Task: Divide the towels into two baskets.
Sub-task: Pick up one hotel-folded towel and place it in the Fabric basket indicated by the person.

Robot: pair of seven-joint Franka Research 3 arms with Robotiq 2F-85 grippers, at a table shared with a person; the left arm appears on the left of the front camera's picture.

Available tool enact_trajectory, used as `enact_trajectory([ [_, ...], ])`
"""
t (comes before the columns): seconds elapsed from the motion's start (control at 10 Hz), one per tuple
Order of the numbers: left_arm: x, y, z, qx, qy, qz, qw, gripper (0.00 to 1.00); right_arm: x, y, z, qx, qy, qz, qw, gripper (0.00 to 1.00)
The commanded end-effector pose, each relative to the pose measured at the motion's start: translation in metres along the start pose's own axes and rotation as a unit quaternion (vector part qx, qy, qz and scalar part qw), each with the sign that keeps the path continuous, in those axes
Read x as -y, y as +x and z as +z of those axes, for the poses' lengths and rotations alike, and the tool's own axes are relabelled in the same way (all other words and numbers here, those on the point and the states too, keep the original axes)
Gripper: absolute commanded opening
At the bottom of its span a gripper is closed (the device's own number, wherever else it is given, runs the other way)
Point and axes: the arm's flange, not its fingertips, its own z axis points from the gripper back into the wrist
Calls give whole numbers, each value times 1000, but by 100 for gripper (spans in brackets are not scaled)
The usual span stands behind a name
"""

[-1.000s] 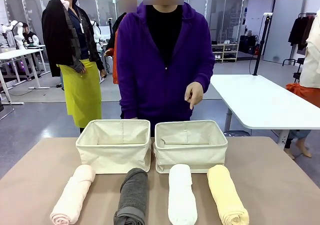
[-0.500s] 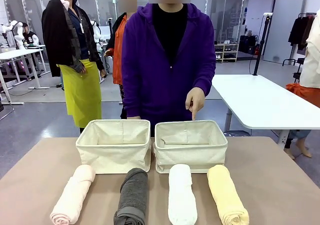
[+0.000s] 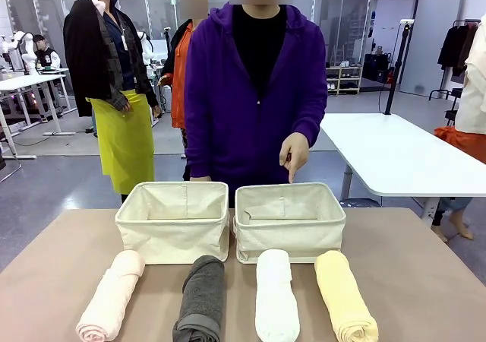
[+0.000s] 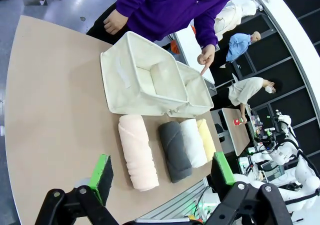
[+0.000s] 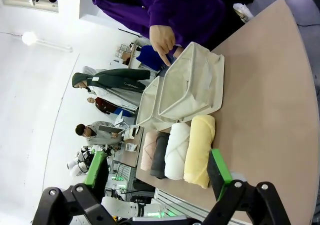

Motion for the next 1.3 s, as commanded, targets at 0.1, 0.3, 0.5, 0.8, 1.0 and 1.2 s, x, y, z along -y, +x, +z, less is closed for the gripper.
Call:
enact_trajectory([
  [0.1, 0, -1, 2, 3, -9, -1, 1000, 100, -13, 10, -50, -89, -23, 13, 996, 100],
  [0.3, 0, -1, 2, 3, -9, -1, 1000, 100, -29, 9, -115, -173, -62, 27, 983, 100],
  [0.5, 0, -1, 2, 3, -9, -1, 1000, 100, -46, -8, -180, -249, -131, 54, 958, 100],
  [0.8, 0, -1, 2, 3, -9, -1, 1000, 100, -55, -46, -246, -292, -213, 64, 930, 100],
  [1.0, 0, -1, 2, 3, -9, -1, 1000, 100, -50, -68, -287, -302, -264, 69, 913, 100],
  [1.2, 0, -1, 2, 3, -9, -1, 1000, 100, -34, -93, -319, -301, -316, 76, 897, 100],
])
